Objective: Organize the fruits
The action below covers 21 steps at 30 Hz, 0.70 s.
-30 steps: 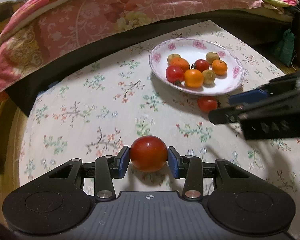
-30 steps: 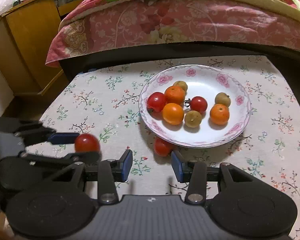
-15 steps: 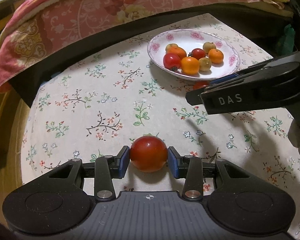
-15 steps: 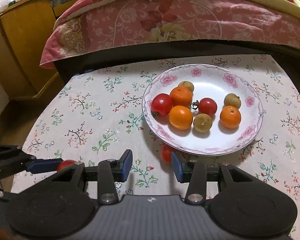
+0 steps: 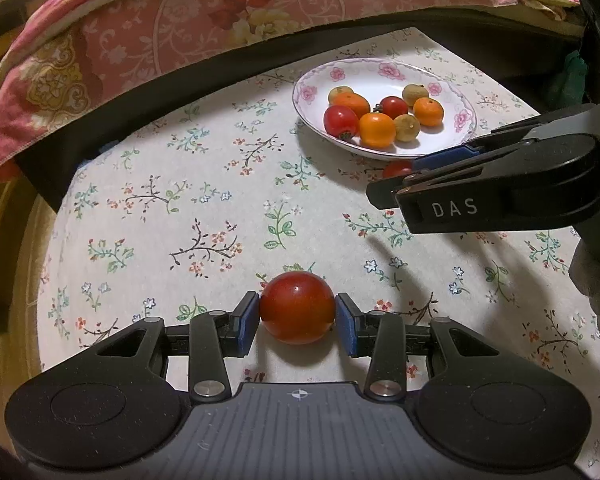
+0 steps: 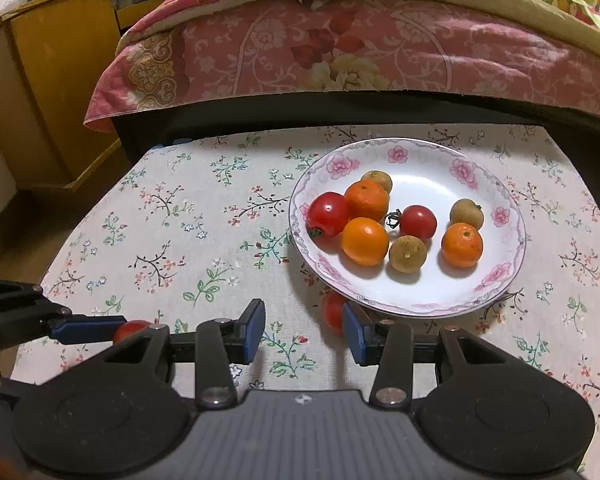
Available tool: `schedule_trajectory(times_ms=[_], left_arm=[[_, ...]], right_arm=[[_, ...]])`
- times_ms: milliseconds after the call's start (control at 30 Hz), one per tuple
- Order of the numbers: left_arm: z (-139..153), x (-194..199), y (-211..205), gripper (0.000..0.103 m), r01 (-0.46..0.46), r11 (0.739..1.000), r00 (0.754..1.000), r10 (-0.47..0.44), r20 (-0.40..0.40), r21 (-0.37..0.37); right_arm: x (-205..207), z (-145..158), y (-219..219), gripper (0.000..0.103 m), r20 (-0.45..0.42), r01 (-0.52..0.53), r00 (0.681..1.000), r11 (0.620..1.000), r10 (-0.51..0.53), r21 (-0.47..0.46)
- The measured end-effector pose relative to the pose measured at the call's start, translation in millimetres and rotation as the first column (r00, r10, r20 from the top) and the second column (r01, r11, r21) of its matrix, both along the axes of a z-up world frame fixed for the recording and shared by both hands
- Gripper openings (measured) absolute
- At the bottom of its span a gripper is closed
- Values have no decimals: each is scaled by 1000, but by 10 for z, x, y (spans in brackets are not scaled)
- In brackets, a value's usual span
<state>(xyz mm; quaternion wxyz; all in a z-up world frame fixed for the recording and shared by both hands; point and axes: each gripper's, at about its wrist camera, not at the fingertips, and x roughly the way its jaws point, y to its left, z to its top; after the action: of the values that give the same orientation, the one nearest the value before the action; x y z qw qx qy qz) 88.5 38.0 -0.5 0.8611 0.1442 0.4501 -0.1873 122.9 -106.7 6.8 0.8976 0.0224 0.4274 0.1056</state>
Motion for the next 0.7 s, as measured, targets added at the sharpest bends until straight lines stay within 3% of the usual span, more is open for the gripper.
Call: schedule_trajectory(times_ms=[233, 333, 400, 700], left_arm=[[-4, -5, 4, 50, -2, 1000, 1000, 2, 3, -10], [-7, -10, 10, 50, -4, 1000, 1000, 4, 2, -12], [-4, -13, 8, 50, -5, 1000, 1000, 5, 2, -11], [-8, -26, 7, 50, -3, 1000, 1000, 3, 5, -6]], right_arm=[[-21, -8, 31, 40, 24, 11, 1000, 1000, -11, -8], [-19, -5, 89, 24, 39, 11, 999, 999, -9, -42], [-6, -16, 96, 5, 31, 7, 999, 999, -5, -50], [-50, -23, 55, 3, 17, -15, 1000, 999, 16, -38]])
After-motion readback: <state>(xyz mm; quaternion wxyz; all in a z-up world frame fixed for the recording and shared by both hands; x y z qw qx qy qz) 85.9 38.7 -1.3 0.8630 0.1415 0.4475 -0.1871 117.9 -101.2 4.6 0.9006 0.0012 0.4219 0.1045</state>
